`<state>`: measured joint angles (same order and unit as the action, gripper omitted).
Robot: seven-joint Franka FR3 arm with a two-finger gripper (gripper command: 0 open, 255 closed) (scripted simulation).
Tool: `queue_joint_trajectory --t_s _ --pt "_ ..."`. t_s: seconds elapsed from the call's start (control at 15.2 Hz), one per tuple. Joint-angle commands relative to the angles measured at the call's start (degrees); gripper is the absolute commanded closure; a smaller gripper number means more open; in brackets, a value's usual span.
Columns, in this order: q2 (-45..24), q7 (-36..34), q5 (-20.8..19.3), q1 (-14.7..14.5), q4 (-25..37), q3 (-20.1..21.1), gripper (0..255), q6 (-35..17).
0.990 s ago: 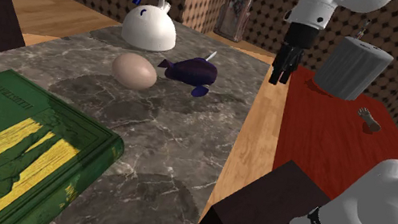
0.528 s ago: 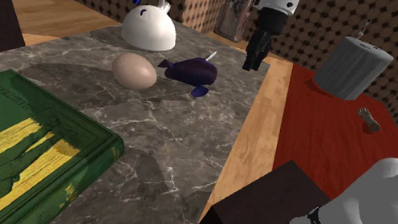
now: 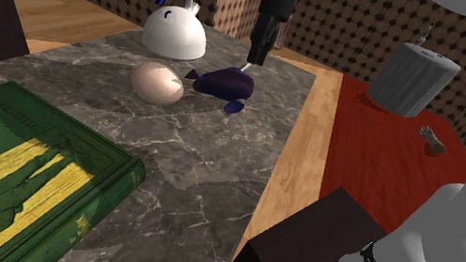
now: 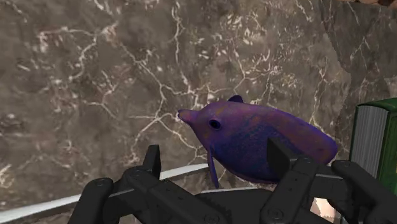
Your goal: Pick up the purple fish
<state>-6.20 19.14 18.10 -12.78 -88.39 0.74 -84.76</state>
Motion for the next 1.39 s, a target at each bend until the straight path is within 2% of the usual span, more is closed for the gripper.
queue_joint_trajectory --t_s 0.0,0.07,0.53,0.66,0.73,1.32 --pt "-4.2 1.0 0.8 -0.6 6.1 0.8 0 1.6" --pt "-4.9 1.1 0.9 -0.7 7.2 0.9 0 1.9" --pt "-4.0 2.9 0.8 -0.9 0.1 1.0 0 -3.9" --pt "-4.0 2.9 0.8 -0.9 0.1 1.0 0 -3.9" --pt "-4.0 2.9 0.8 -0.9 0.2 0.9 255 -3.9" --pt "-4.0 2.9 0.8 -0.9 0.1 1.0 255 -3.9"
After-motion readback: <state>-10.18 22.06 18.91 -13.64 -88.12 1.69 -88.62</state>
